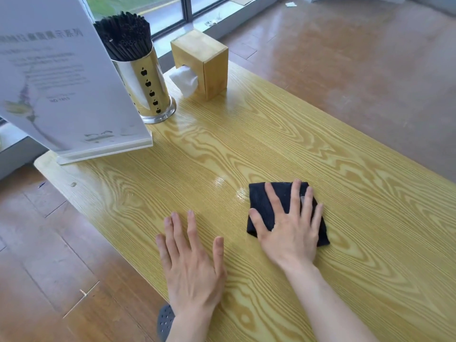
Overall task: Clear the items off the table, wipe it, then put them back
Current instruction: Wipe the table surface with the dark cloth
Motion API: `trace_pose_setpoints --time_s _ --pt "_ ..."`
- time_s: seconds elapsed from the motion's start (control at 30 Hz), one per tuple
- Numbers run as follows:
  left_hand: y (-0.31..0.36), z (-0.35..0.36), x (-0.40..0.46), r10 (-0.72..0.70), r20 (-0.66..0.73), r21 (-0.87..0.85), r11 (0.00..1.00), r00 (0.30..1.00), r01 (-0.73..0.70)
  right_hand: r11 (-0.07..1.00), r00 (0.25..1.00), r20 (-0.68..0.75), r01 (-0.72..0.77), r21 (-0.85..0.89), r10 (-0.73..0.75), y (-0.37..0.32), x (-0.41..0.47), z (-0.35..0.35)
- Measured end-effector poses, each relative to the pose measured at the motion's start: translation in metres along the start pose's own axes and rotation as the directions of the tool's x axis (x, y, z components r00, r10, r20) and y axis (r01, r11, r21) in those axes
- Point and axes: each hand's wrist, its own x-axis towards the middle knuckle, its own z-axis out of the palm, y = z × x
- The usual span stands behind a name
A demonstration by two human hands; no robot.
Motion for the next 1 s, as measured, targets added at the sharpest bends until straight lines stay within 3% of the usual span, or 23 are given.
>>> trace_pose_setpoints --time_s 0.2,0.43,0.67,1.0 --pt "0.0 0.001 0.0 0.005 0.01 -0.011 1.0 1.0 -0.005 0.991 0.991 0.008 -0.131 0.035 0.13 -0.051 0.013 0.006" --pt "-0.007 -0.005 0.006 0.014 -0.021 -0.176 0.984 1.0 -0.018 0.995 0.997 0.044 0.065 0.073 -0.069 -0.116 0.042 0.009" --pt "-0.026 -0.024 0.064 0.202 0.048 -0.104 0.975 0.978 -0.196 0.991 0.991 0.032 0.13 0.012 -0.13 -0.117 0.011 0.014" --pt "-0.024 -0.03 0.037 0.484 0.213 -0.141 0.875 0.849 -0.463 0.98 0.986 0.037 -0.168 0.107 0.165 -0.079 -0.079 -0.003"
